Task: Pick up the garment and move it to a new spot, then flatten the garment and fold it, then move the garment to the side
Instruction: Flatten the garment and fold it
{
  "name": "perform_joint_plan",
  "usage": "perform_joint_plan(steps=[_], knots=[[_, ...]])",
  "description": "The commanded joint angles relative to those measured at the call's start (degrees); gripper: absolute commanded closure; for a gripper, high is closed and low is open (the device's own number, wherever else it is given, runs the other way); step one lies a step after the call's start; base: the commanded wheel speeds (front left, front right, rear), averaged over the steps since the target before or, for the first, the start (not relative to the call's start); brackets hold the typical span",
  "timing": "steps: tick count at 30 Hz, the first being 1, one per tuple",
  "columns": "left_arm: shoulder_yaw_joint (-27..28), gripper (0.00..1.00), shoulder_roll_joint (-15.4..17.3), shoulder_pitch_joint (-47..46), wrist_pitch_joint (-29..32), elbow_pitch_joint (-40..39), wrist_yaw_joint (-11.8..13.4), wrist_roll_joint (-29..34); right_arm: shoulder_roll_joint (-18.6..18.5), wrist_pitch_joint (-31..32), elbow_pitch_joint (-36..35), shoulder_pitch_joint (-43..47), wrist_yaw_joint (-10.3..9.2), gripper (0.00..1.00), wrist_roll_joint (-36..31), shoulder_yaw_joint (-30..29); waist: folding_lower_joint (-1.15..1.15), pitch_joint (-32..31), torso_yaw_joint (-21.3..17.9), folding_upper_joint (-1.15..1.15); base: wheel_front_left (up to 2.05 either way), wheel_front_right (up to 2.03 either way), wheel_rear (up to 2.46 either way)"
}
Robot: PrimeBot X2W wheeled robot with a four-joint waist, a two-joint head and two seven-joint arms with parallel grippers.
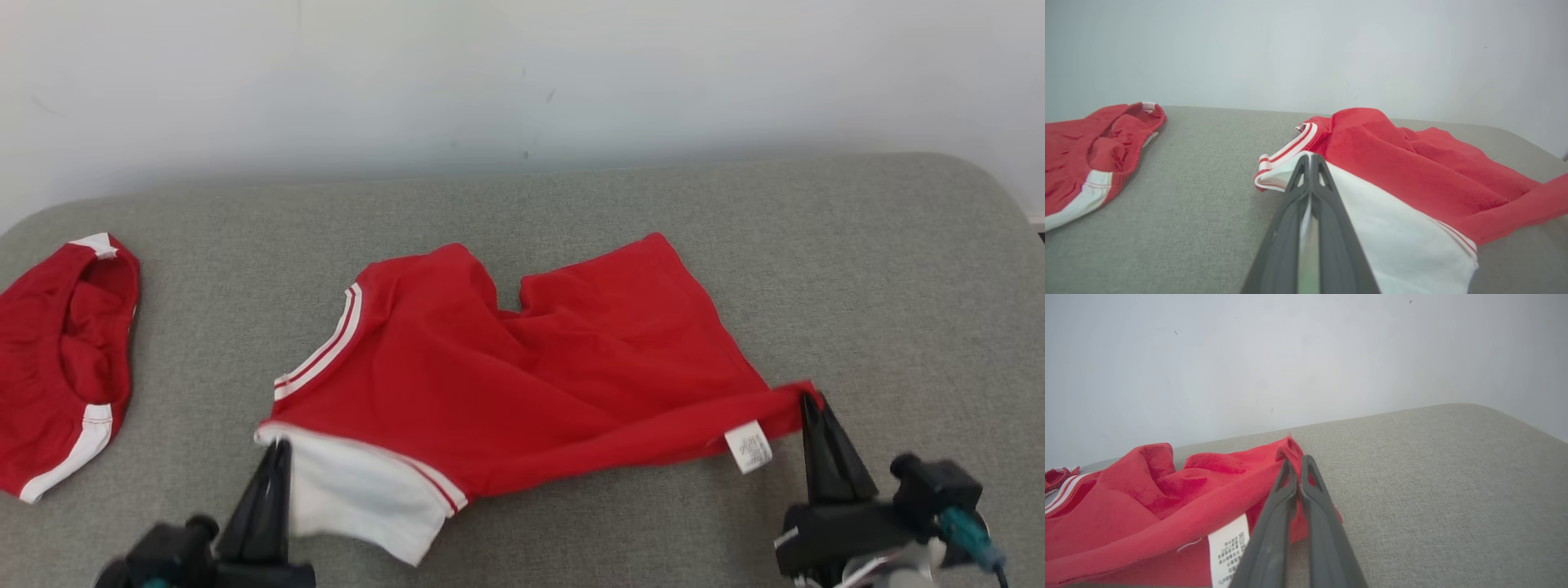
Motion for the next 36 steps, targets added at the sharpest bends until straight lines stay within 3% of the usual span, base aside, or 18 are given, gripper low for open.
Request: perform_joint_plan(steps=[1, 7, 13, 18, 26, 36], knots=[[-0.36, 1.0, 0.78, -1.49, -0.19, -0.57, 0.06, 0.6, -0.31, -0.04, -0.43, -1.2, -0.13, 1.0, 0.52, 0.48, 0.0, -0.01, -0.05, 0.0, 0.0, 0.0, 0.0], [-5.61, 1.0, 7.69, -15.09, 1.62, -2.24, 0.07, -3.11, -3.23, -0.04, 1.02, -10.89, -0.13, 1.0, 3.6, 3.53, 0.0, 2.54, -0.54, 0.0, 0.0, 0.0, 0.0], [-10.49, 1.0, 14.23, -35.6, 6.3, 0.25, 0.07, -9.49, -6.55, 0.02, 5.42, -27.37, -0.13, 1.0, 6.72, 5.76, 0.0, 10.57, -0.93, 0.0, 0.0, 0.0, 0.0], [-12.95, 1.0, 16.52, -53.91, 8.74, 5.77, 0.08, -14.28, -8.58, 0.87, 8.29, -42.61, -0.13, 1.0, 8.52, 6.78, 0.0, 17.81, -1.08, 0.0, 0.0, 0.0, 0.0], [-16.41, 1.0, 18.5, -80.77, 11.68, 15.18, 0.08, -16.26, -9.3, 5.28, 13.57, -66.91, -0.13, 1.0, 10.7, 7.73, 0.0, 27.39, -2.59, 0.0, 0.0, 0.0, 0.0], [-22.89, 1.0, 18.22, -104.0, 11.43, 24.28, 0.08, -15.52, -8.38, 8.66, 23.74, -90.34, -0.13, 1.0, 11.76, 9.42, 0.0, 32.88, -3.78, 0.0, 0.0, 0.0, 0.0]])
